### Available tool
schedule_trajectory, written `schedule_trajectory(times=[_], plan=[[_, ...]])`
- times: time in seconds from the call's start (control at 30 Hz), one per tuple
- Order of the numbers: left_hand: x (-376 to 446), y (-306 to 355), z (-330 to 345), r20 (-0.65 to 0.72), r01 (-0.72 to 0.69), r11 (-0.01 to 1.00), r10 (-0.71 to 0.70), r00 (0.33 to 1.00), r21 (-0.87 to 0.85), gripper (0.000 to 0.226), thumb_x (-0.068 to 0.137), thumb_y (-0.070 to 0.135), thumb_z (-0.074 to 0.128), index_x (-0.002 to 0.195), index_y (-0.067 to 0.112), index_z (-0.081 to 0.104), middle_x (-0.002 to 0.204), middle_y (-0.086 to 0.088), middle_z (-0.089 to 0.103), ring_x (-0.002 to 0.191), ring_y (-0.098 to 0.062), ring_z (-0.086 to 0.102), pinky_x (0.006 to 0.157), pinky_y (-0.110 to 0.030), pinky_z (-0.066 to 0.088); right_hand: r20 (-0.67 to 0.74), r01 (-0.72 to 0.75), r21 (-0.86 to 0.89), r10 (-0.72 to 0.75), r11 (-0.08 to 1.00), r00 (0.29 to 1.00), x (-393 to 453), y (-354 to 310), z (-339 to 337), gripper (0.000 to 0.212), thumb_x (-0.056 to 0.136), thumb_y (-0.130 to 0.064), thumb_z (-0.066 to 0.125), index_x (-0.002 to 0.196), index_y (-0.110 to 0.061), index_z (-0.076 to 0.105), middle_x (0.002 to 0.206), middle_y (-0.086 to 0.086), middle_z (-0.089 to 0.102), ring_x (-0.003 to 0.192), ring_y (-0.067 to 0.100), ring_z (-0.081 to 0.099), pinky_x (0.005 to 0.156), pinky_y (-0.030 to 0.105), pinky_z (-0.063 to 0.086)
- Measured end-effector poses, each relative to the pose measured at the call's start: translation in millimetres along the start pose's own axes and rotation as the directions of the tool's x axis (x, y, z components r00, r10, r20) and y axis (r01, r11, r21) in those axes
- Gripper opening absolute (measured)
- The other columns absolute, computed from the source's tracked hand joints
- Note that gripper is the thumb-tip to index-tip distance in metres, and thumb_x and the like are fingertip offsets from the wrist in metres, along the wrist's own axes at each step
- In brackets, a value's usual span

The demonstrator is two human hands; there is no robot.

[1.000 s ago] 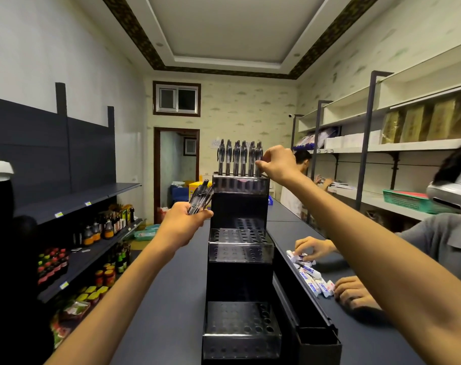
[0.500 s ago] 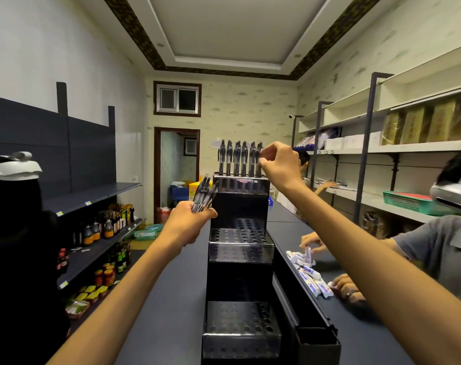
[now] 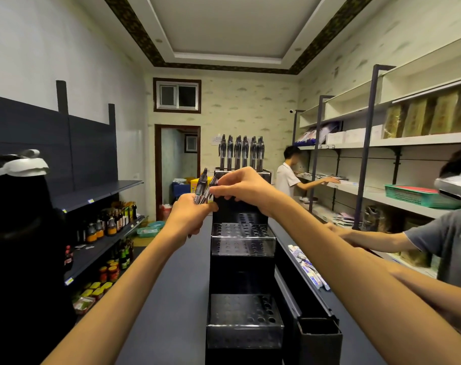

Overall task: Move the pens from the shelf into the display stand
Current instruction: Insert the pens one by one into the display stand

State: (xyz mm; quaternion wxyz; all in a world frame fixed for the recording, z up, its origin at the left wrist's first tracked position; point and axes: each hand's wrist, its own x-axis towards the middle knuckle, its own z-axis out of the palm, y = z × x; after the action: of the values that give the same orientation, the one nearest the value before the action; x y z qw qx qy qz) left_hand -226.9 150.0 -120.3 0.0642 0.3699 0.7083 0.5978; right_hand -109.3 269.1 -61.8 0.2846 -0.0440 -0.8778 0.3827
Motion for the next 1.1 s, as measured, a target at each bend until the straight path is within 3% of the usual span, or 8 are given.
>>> schedule_trajectory(times=[0.17,0.3,0.43,0.53,0.7,0.8,0.93,1.1], plan=[[1.7,0.9,0.4,0.006,-0.007,1.0,0.007,1.0,0.015,0.011,0.09,0.019,0.069,0.085,0.016,0.06,0.044,0.006,0.047,0.034,-0.007,0.039,0.037,-0.021,0.032,0.009,-0.036,0.047,0.035,0.998,0.999,0.1,0.0,4.2,0.012,0.083,-0.034,0.083,0.079,-0.024,0.079,0.085,0.009,0.075,0.068,0.004,0.063,0.056,0.015,0.05],[3.8,0.1,0.2,0.002,-0.016,0.999,0.016,1.0,0.034,0.005,0.091,0.018,0.068,0.089,0.015,0.064,0.039,0.01,0.046,0.036,-0.008,0.04,0.037,-0.022,0.032,0.059,-0.075,0.055,0.072,0.996,0.996,-0.1,0.5,9.2,0.018,0.087,-0.032,0.079,0.094,-0.016,0.079,0.094,0.009,0.076,0.077,0.008,0.066,0.065,0.02,0.051],[5.3,0.3,-2.7,0.012,-0.026,0.998,0.025,1.0,0.053,0.017,0.092,0.024,0.068,0.078,0.02,0.059,0.036,0.012,0.044,0.033,-0.006,0.037,0.036,-0.02,0.031,0.044,-0.101,0.123,0.096,0.987,0.994,0.5,0.7,13.4,0.014,0.094,-0.03,0.071,0.097,-0.016,0.073,0.091,-0.001,0.079,0.082,0.009,0.073,0.072,0.026,0.051],[6.2,-2.5,-8.8,-0.003,-0.02,0.995,0.021,1.0,0.101,0.023,0.086,0.025,0.07,0.07,0.02,0.054,0.042,0.007,0.043,0.037,-0.01,0.037,0.037,-0.021,0.03,-0.055,-0.108,0.211,0.122,0.971,0.991,5.6,-1.4,12.8,0.013,0.102,-0.025,0.057,0.097,-0.015,0.063,0.083,-0.003,0.079,0.077,0.013,0.076,0.063,0.026,0.05],[3.4,-11.2,-19.3,-0.057,-0.011,0.984,0.021,0.998,0.177,0.035,0.086,0.028,0.073,0.06,0.022,0.05,0.064,-0.003,0.061,0.055,-0.014,0.044,0.044,-0.022,0.034,-0.274,-0.078,0.446,0.219,0.892,0.936,18.2,-12.1,-4.5,0.017,0.107,-0.013,0.04,0.096,-0.001,0.048,0.079,0.016,0.072,0.067,0.029,0.076,0.049,0.032,0.06],[2.4,-10.8,-27.1,-0.082,-0.037,0.969,0.059,0.995,0.246,0.035,0.087,0.028,0.069,0.058,0.022,0.05,0.054,0.004,0.05,0.053,-0.013,0.043,0.048,-0.023,0.034,-0.369,-0.056,0.419,0.227,0.906,0.901,28.5,-18.4,-13.1,0.007,0.106,-0.012,0.039,0.109,-0.005,0.038,0.086,0.017,0.062,0.058,0.027,0.073,0.046,0.035,0.059],[4.5,-9.3,-34.5,-0.092,-0.107,0.933,0.147,0.985,0.342,0.036,0.092,0.031,0.066,0.059,0.022,0.053,0.059,-0.001,0.055,0.058,-0.016,0.049,0.057,-0.031,0.042,-0.516,-0.036,0.212,0.143,0.977,0.844,44.0,-24.0,-20.8,0.016,0.107,-0.015,0.038,0.119,-0.003,0.034,0.113,0.023,0.056,0.082,0.038,0.072,0.06,0.044,0.063],[6.9,-9.2,-38.8,-0.109,-0.15,0.9,0.212,0.971,0.41,0.036,0.092,0.036,0.068,0.061,0.02,0.059,0.064,-0.005,0.065,0.067,-0.026,0.062,0.065,-0.04,0.053,-0.576,0.002,-0.091,-0.055,0.996,0.815,56.9,-29.7,-23.0,0.022,0.109,-0.017,0.037,0.123,0.0,0.034,0.094,0.01,0.055,0.087,0.032,0.066,0.071,0.048,0.062]])
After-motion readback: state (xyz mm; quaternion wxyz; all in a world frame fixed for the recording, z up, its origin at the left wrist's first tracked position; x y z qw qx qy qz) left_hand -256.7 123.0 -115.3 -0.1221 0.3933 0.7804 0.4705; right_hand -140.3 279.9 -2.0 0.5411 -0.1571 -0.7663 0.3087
